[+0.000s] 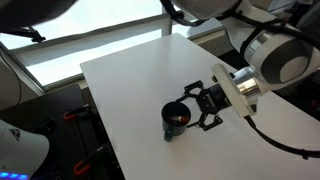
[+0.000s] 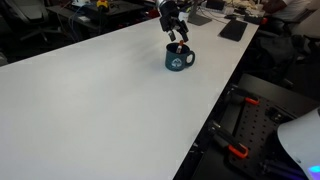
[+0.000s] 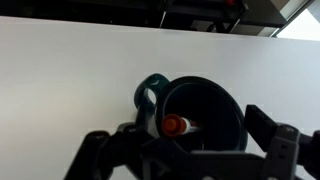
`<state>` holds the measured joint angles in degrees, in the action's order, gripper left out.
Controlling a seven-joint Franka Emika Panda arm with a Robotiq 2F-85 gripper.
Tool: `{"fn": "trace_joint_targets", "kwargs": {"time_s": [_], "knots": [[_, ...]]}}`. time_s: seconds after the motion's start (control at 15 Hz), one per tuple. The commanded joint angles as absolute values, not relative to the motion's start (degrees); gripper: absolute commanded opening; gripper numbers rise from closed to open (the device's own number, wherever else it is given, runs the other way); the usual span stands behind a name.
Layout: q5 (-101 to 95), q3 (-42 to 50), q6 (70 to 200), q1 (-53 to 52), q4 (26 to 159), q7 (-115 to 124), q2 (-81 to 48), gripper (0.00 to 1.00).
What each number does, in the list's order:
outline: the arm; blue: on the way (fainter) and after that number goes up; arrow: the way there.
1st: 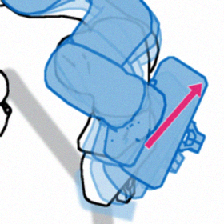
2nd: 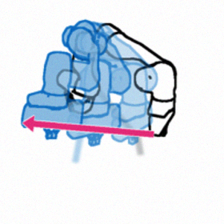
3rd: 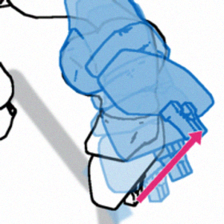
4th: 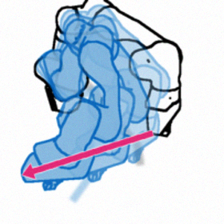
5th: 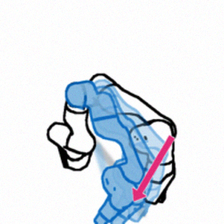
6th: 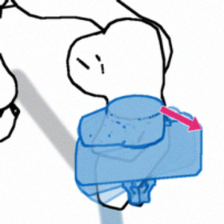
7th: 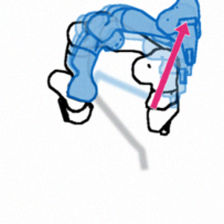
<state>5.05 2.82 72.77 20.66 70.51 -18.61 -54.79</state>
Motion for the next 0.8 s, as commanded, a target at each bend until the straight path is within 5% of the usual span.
{"fn": "trace_joint_targets", "kwargs": {"time_s": [0.0, 0.47, 0.73], "knots": [[6.91, 3.18, 71.94, 20.94, 72.30, -16.94, -53.23, 0.74], [7.10, 3.18, 72.23, 21.27, 72.36, -17.41, -53.16, 0.24], [6.90, 3.21, 72.39, 21.23, 72.36, -17.57, -53.22, 0.69]]}}
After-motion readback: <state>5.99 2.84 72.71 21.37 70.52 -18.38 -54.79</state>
